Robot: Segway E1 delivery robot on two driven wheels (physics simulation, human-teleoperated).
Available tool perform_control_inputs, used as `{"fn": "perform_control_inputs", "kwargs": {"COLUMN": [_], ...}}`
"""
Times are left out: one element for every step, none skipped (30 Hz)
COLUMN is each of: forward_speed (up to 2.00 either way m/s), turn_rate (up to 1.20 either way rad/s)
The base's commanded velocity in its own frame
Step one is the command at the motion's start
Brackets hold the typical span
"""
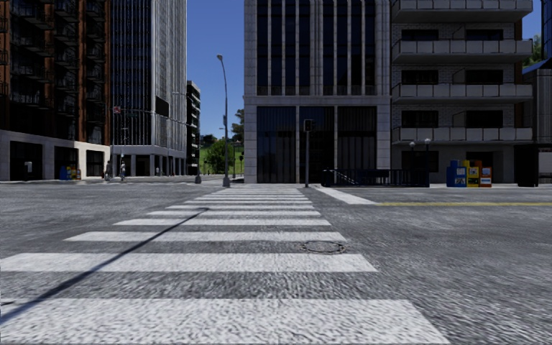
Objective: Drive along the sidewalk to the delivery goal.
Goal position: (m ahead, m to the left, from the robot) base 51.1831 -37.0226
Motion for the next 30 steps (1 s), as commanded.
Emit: {"fn": "perform_control_inputs", "kwargs": {"forward_speed": [1.64,1.64,1.64,1.64,1.64,1.64,1.64,1.64,1.64,1.64,1.64,1.64,1.64,1.64,1.64,1.64,1.64,1.64,1.64,1.64,1.64,2.00,2.00,2.00,2.00,2.00,2.00,2.00,2.00,2.00], "turn_rate": [0.00,0.00,0.00,0.00,0.00,0.00,0.00,0.00,0.00,0.00,0.00,0.00,0.00,0.00,0.00,0.00,0.00,0.00,0.00,0.00,0.00,0.00,0.00,0.00,0.00,0.00,0.00,0.00,0.00,0.00]}}
